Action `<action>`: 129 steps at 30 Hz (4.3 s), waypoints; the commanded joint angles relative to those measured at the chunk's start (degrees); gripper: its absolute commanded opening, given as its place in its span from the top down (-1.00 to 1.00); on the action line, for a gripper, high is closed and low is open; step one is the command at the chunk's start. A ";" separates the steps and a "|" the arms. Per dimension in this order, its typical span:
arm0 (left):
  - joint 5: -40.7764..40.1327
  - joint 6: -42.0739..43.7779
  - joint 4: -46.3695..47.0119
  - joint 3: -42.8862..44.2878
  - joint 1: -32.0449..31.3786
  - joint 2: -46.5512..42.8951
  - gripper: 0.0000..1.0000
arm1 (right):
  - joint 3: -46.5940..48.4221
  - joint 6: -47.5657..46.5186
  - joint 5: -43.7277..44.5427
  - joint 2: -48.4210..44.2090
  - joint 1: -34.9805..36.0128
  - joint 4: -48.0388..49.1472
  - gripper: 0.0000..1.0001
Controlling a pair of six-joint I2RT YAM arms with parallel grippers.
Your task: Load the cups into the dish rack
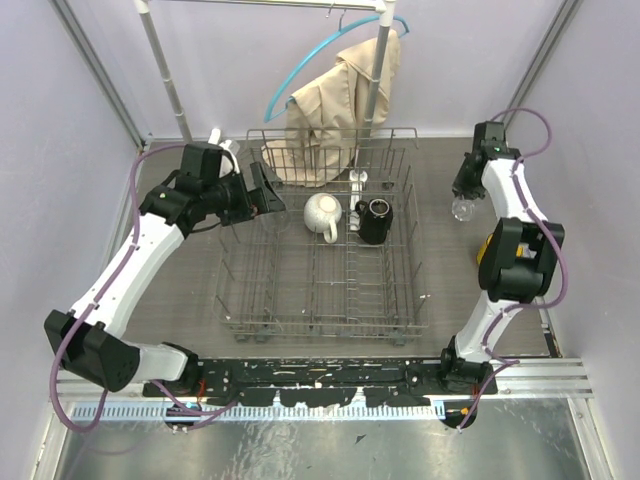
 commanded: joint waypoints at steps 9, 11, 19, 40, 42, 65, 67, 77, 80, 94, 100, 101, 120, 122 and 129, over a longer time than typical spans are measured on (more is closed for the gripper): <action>13.29 -11.09 11.43 -3.42 0.33 0.38 -0.97 | 6.27 6.95 -13.33 -23.52 1.57 2.15 0.99; 14.75 -12.83 12.48 -4.01 0.35 0.26 -0.97 | 5.48 7.73 -17.38 -26.09 2.85 3.81 0.99; 20.64 -24.69 21.24 -7.47 1.62 -0.15 -1.00 | -1.62 12.78 -33.31 -33.54 12.11 16.43 0.99; 25.49 -62.32 62.99 -25.72 4.85 -1.81 -0.97 | -20.25 26.39 -57.65 -32.15 27.62 58.15 0.99; 25.52 -62.62 63.16 -25.37 4.84 -1.80 -0.97 | -20.40 26.31 -57.04 -31.57 28.91 58.51 0.99; 24.90 -69.36 66.28 -28.97 4.92 -4.65 -0.96 | -18.19 26.89 -53.87 -25.23 36.84 63.76 0.99; 24.89 -69.36 66.10 -29.06 4.87 -5.12 -0.96 | -18.07 27.05 -53.60 -24.95 37.20 64.19 0.99; 24.71 -69.70 65.95 -29.89 4.86 -6.05 -0.98 | -16.88 27.82 -52.65 -22.91 38.59 66.47 0.99; 24.36 -69.80 65.86 -30.43 4.85 -6.43 -1.00 | -16.42 28.07 -52.58 -22.39 39.06 66.66 0.99; 22.93 -71.32 69.36 -32.06 4.92 -6.59 -0.20 | -16.94 27.33 -51.85 -22.53 40.00 65.83 0.99; 22.30 -71.16 71.02 -32.57 4.94 -6.34 0.58 | -17.66 26.00 -50.67 -22.85 40.00 62.88 0.94; 22.21 -70.74 71.16 -32.65 5.07 -6.44 0.68 | -17.82 25.78 -50.45 -23.08 40.00 62.58 0.73; 10.77 -24.35 9.58 -12.44 7.74 -11.00 1.00 | -19.31 8.61 -38.34 -32.43 26.07 38.40 -0.37; 7.87 -20.26 3.87 -8.90 7.73 -9.63 1.00 | -15.53 6.97 -36.08 -31.02 24.69 34.80 -0.37; -2.77 -8.81 -13.03 4.63 5.64 -2.16 1.00 | -3.39 -4.22 -26.73 -25.73 24.12 20.07 -0.38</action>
